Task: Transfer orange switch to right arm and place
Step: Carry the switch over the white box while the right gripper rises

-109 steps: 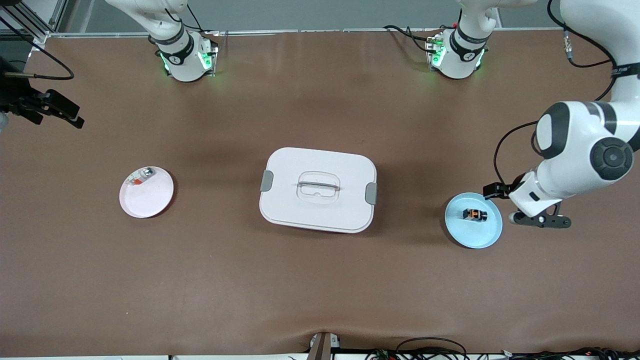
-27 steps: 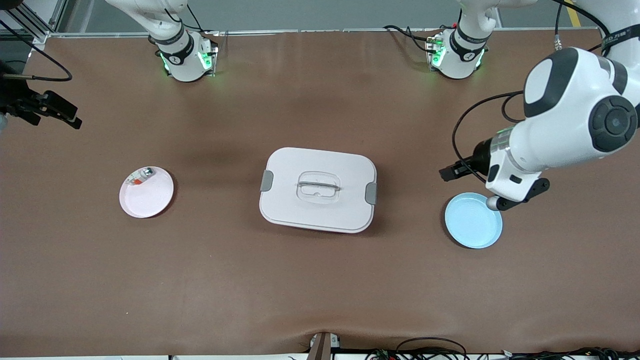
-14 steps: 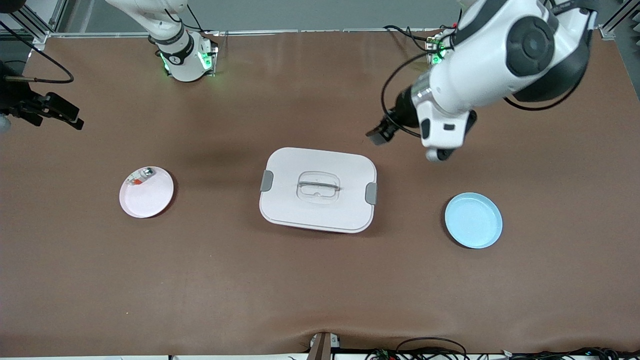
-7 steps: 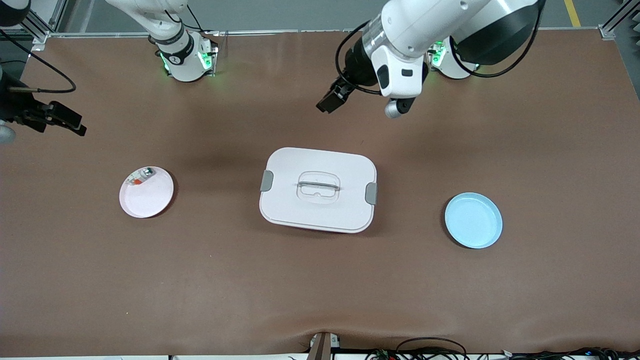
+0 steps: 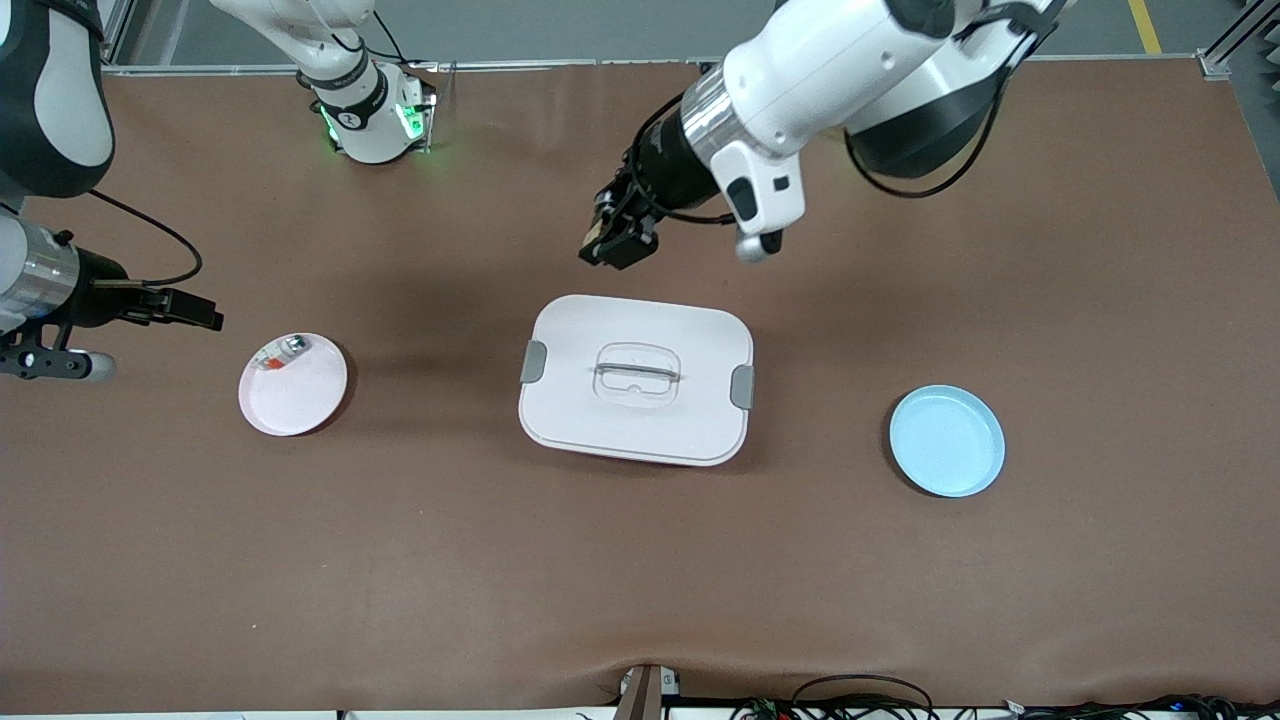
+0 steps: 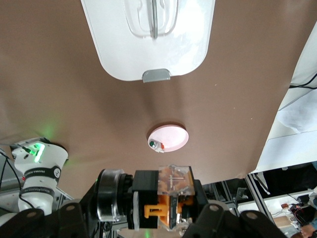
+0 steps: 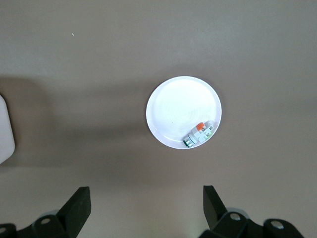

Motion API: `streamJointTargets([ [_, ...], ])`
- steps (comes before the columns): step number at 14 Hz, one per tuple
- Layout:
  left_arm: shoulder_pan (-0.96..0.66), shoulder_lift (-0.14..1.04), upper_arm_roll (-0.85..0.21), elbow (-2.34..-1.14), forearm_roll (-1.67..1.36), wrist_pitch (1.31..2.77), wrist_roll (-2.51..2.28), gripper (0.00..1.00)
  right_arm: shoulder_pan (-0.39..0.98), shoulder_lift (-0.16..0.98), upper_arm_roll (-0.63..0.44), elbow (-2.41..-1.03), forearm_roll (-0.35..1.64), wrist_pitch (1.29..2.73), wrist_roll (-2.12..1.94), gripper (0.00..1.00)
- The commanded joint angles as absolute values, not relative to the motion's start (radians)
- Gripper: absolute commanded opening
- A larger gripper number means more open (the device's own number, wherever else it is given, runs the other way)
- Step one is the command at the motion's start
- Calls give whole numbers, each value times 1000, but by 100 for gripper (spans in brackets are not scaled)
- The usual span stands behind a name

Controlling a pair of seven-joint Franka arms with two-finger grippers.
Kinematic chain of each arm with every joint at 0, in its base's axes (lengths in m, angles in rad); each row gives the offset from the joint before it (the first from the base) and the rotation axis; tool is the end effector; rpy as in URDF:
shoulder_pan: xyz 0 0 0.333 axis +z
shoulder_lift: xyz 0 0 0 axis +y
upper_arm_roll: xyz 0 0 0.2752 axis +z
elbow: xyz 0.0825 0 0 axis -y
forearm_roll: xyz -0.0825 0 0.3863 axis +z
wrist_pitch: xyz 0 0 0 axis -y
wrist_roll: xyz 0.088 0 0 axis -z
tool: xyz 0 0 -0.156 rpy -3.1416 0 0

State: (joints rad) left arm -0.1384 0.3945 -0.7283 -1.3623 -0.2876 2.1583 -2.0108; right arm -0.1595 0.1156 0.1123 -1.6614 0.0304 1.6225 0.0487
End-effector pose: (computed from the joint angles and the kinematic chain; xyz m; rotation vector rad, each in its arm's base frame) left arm 0.4968 -0.5003 0.5250 1.9705 1.5799 -0.5910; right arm 0.5711 -0.0241 0.4314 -3.0856 0.1537 0.2381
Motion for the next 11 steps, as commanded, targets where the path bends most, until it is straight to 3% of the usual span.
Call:
streamJointTargets([
  [1, -175, 437, -733, -1351, -310, 2198, -2033, 26, -160, 132, 114, -1632, 38, 1597, 37, 100],
  [5, -207, 483, -732, -1355, -302, 2198, -2083, 26, -156, 141, 115, -1635, 79, 1598, 35, 100],
  [11, -239, 495, -726, -1355, -304, 2223, -2088, 26, -157, 141, 112, -1681, 427, 1603, 46, 100],
])
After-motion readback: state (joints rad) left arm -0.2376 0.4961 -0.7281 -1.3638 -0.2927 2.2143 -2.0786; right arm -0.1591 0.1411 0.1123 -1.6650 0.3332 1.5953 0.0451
